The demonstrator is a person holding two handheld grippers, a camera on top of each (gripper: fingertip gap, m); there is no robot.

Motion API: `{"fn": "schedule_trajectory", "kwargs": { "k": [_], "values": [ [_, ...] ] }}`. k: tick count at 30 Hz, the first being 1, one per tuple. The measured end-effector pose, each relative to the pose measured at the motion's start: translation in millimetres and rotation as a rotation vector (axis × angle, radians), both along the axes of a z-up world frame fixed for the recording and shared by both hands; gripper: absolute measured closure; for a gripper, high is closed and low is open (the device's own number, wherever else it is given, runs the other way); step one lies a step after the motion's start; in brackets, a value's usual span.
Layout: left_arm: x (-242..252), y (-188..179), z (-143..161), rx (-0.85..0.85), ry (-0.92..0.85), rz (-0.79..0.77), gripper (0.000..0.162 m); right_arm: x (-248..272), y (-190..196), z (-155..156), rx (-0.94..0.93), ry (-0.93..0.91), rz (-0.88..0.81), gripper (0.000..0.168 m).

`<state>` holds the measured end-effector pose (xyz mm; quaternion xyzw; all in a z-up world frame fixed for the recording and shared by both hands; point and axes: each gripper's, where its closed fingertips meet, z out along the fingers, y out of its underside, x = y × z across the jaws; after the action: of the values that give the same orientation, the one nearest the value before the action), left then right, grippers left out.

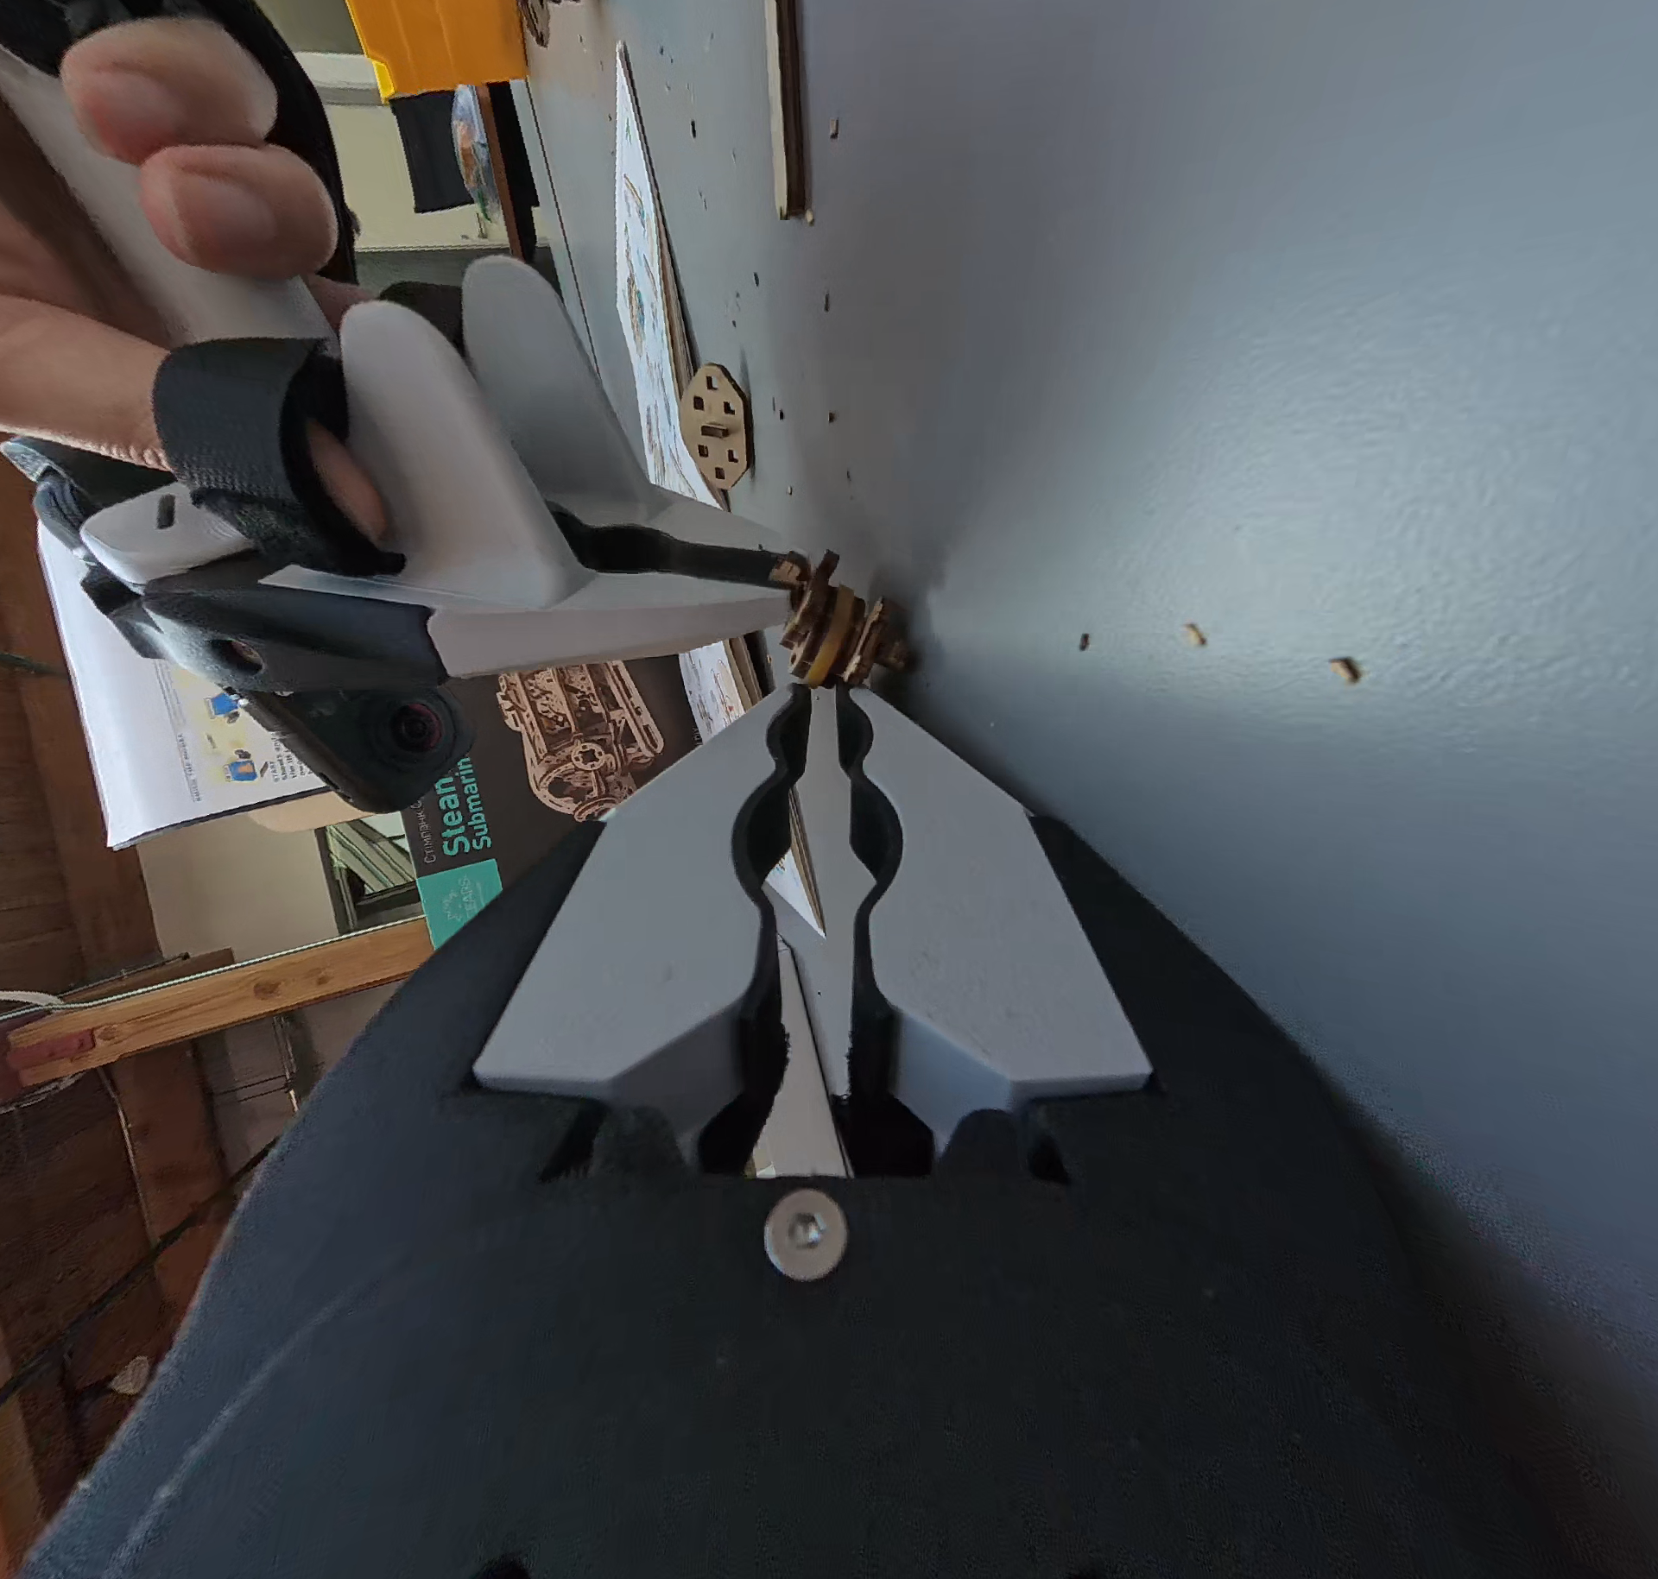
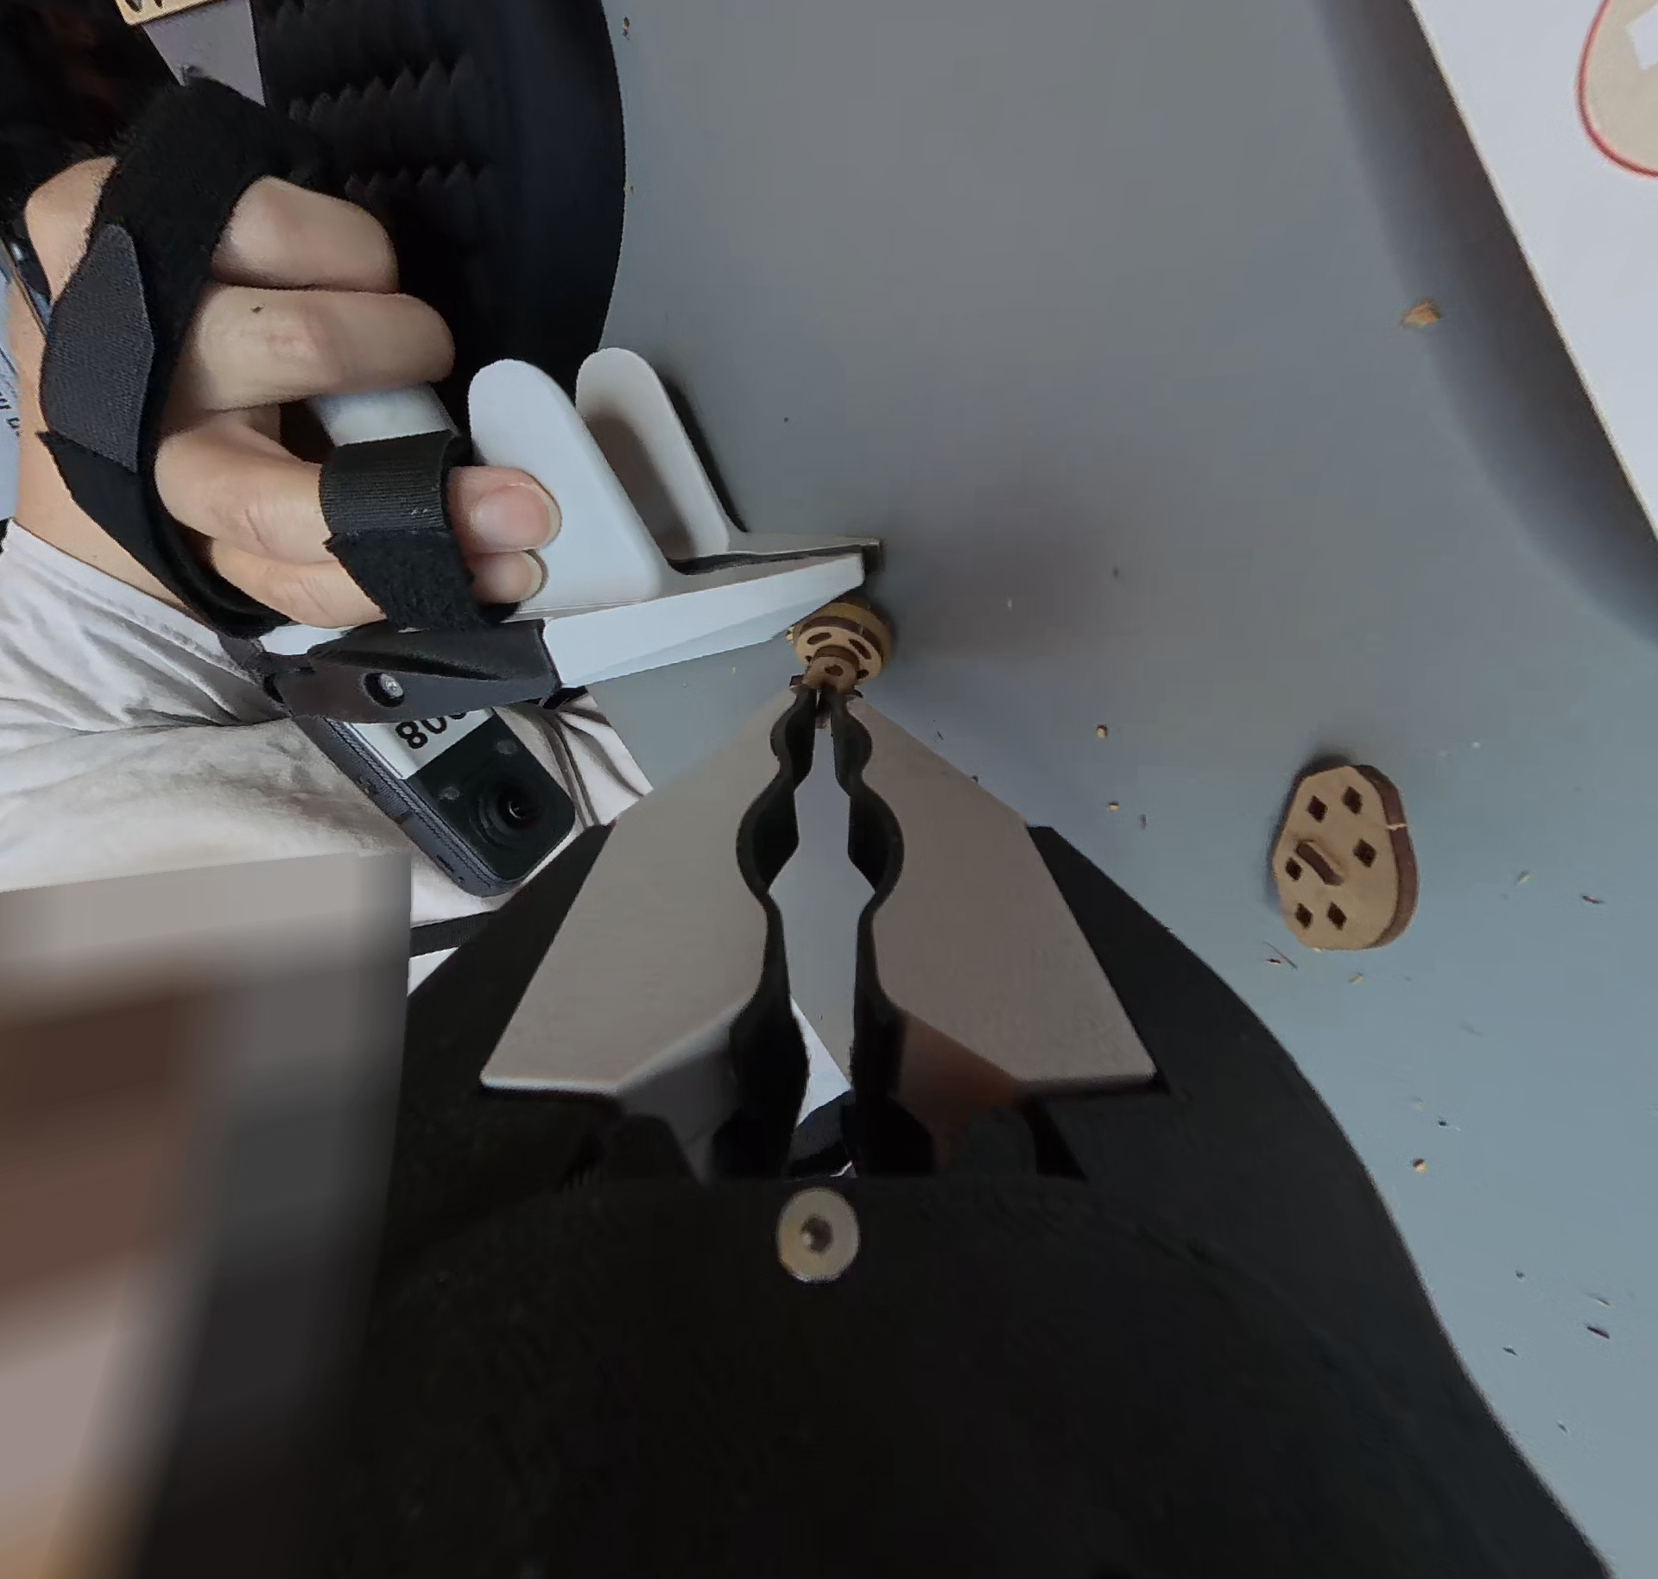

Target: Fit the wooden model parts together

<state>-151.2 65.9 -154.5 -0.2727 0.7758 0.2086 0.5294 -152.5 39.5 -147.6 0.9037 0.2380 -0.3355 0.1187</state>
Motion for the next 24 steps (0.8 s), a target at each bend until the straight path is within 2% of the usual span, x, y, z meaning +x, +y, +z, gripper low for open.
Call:
{"fn": "schedule_trajectory", "kwargs": {
  "k": [5,13,24],
  "values": [
    [-0.8,2.5,2.7,0.021,-0.018,0.073,0.153,-2.1,-3.2,1.8,-0.061,0.048,-0.063,0.166],
    [-0.3,2.2,3.3,0.003,-0.045,0.125,0.153,-0.7,-0.1,2.4,-0.043,0.054,-0.084,0.166],
    [-5.2,5.0,1.8,-0.068,-0.065,0.207,0.153,-0.7,1.4,-0.5,-0.055,0.043,-0.052,0.167]
  ]
}}
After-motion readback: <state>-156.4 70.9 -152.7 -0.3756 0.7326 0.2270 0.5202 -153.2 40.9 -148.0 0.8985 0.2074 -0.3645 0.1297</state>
